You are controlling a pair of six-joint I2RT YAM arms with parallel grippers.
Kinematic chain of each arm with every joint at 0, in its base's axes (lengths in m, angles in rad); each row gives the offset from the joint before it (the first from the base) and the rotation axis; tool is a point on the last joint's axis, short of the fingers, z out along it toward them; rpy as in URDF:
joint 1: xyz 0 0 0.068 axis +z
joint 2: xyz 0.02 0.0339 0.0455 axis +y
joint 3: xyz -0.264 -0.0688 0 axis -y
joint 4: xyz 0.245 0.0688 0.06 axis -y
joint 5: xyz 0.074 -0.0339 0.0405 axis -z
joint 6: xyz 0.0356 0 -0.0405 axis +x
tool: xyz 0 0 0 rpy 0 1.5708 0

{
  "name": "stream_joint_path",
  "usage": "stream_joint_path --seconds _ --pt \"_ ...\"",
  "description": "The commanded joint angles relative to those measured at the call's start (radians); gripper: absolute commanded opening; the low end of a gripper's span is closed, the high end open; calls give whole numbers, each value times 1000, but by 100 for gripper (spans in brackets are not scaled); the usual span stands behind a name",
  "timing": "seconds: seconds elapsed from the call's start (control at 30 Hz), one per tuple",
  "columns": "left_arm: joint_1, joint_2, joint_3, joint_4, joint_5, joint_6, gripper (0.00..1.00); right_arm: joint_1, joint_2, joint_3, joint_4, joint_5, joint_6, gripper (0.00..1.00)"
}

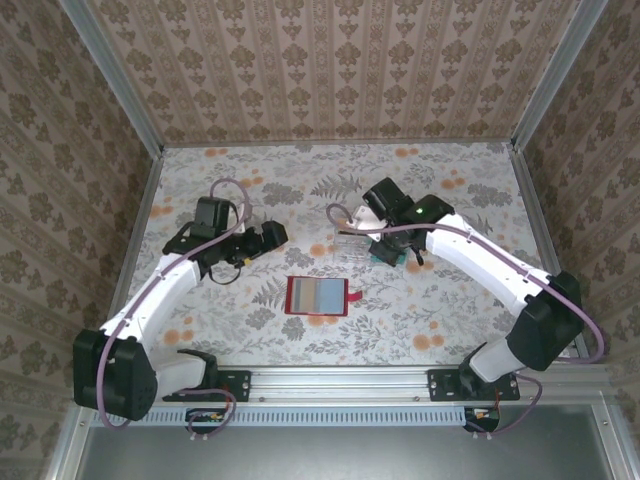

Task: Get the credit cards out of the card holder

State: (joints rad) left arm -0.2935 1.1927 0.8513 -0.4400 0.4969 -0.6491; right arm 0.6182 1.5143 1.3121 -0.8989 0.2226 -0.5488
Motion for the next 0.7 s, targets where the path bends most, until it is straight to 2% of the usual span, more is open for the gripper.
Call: stream_joint_path --seconds 0.0,0.4,0.67 --pt "18 -22 -6 10 6 35 100 10 21 -59 62 143 -192 0" --pt "45 -23 -12 8 11 37 100 9 83 -159 213 103 -243 0" --pt "56 -22 -20 5 11 38 100 8 101 -195 232 108 -244 0"
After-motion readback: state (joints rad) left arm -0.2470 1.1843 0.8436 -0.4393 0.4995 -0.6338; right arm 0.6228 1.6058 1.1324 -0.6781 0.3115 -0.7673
